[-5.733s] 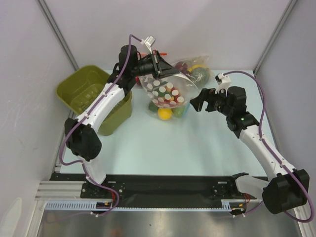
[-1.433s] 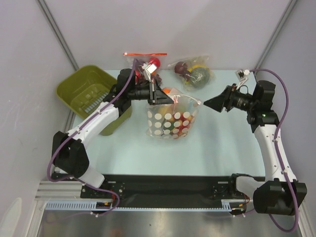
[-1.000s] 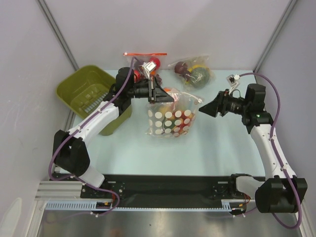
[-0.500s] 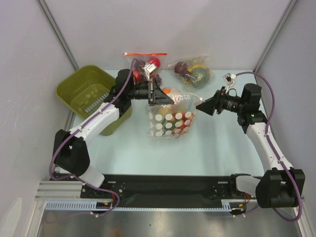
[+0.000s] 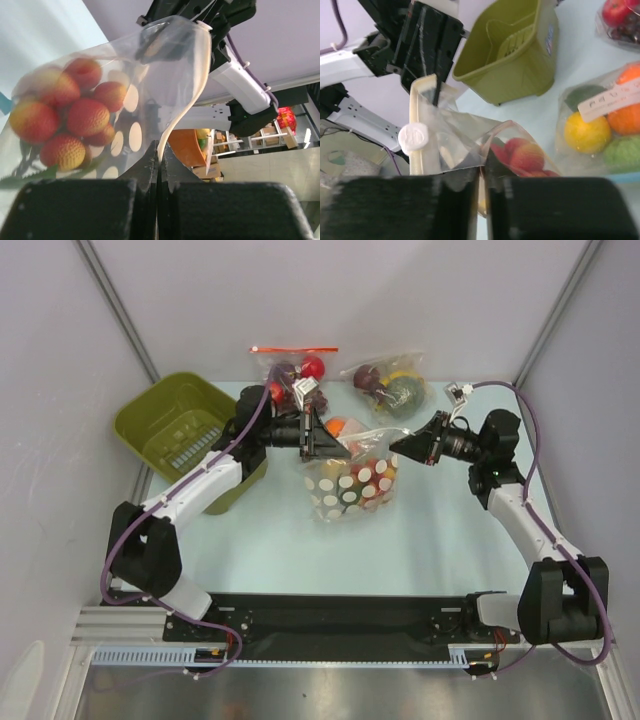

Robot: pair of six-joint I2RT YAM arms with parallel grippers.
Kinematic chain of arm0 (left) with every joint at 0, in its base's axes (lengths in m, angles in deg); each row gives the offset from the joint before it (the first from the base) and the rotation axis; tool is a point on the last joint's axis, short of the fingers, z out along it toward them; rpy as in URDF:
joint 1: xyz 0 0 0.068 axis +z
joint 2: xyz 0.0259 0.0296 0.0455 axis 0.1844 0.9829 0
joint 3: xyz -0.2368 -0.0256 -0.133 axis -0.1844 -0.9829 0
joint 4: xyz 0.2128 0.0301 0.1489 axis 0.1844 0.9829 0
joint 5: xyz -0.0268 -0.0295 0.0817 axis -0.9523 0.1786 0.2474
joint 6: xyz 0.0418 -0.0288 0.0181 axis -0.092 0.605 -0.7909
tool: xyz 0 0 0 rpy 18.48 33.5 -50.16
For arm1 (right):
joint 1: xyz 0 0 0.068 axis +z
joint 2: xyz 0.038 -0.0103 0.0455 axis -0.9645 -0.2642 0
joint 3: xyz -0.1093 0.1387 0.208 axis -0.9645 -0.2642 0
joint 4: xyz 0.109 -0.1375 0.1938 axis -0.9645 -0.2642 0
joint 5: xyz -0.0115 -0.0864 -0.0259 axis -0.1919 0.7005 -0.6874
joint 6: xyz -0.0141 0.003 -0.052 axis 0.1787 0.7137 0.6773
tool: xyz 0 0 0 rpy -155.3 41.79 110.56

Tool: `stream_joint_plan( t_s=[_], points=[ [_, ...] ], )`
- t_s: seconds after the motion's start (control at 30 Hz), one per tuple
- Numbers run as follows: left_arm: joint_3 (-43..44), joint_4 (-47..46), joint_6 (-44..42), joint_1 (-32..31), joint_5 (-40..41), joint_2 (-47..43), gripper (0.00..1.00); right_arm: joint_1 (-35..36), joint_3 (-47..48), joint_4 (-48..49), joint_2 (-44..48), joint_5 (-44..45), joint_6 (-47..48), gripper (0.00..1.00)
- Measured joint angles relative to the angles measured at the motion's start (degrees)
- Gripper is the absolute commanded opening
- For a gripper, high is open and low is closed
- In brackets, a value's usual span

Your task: Open the zip-top bag and remove the fake food

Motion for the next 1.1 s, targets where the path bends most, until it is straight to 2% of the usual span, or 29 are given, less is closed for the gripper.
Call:
stream_joint_plan(
  t_s=[0.07,0.13,0.17,0.2,0.27,0.3,0.37,0.47,0.6,0.87,1.1],
  points=[
    [0.00,2.05,-1.88,0.00,0.26,-0.04,0.00,0.00,-0.04,3.82,-1.01,-1.25,-3.52,0.00],
    [0.00,4.94,-4.44,0.00,0.70,-0.22,0.01,0.00,-0.13,6.67,-1.92,-2.14,-6.34,0.00],
    [0.00,6.19,-5.95,0.00,0.92,-0.28,0.06,0.00,-0.15,7.08,-2.16,-2.62,-7.15,0.00],
    [0.02,7.96,-7.87,0.00,1.55,-0.52,0.21,0.02,-0.15,7.10,-2.29,-2.97,-7.43,0.00],
    [0.20,11.98,-12.66,0.00,3.15,-1.07,0.37,0.20,0.07,4.26,-2.27,-3.43,-5.29,0.00],
    [0.33,14.08,-15.28,-0.02,4.24,-1.46,0.49,0.46,0.59,1.33,-2.27,-3.45,-3.41,0.00],
    [0.74,17.99,-21.11,-0.17,6.91,-2.60,0.57,1.40,3.04,-10.40,-2.36,-2.34,3.34,0.00],
    [3.26,22.45,-29.38,-0.94,10.93,-4.09,0.61,3.34,6.27,-23.34,-3.08,-0.70,11.58,0.00],
    [8.63,25.90,-40.65,-5.81,17.64,-5.77,0.64,5.62,7.26,-34.25,-4.24,1.66,17.88,0.00],
    [11.85,27.63,-57.29,-18.84,31.21,-7.61,0.66,7.37,8.09,-42.34,-6.10,4.94,20.87,0.00],
    [11.85,29.31,-67.80,-25.55,43.65,-7.61,0.66,7.91,10.67,-45.44,-8.00,6.12,21.42,0.00]
  ],
)
